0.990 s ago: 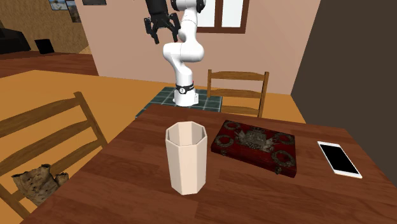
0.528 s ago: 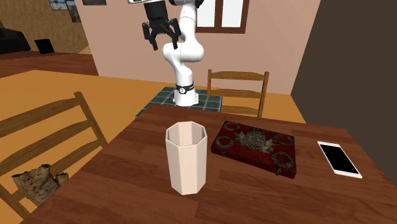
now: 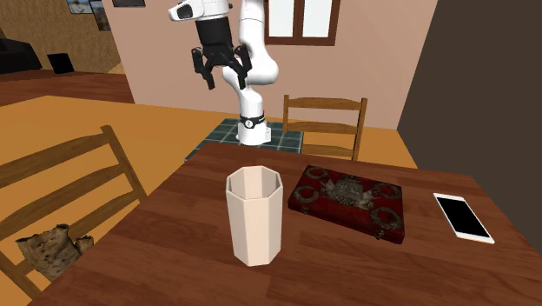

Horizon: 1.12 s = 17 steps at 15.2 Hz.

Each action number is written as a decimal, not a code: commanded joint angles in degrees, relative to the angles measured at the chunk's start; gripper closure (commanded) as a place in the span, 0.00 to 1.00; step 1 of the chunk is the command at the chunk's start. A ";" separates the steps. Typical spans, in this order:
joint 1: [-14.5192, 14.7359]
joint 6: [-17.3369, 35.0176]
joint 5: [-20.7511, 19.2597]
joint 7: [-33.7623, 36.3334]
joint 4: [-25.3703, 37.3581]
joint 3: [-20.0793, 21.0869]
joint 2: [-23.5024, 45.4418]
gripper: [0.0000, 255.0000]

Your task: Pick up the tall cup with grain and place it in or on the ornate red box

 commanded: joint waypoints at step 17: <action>3.85 4.93 -5.94 6.73 36.69 3.89 41.01 0.00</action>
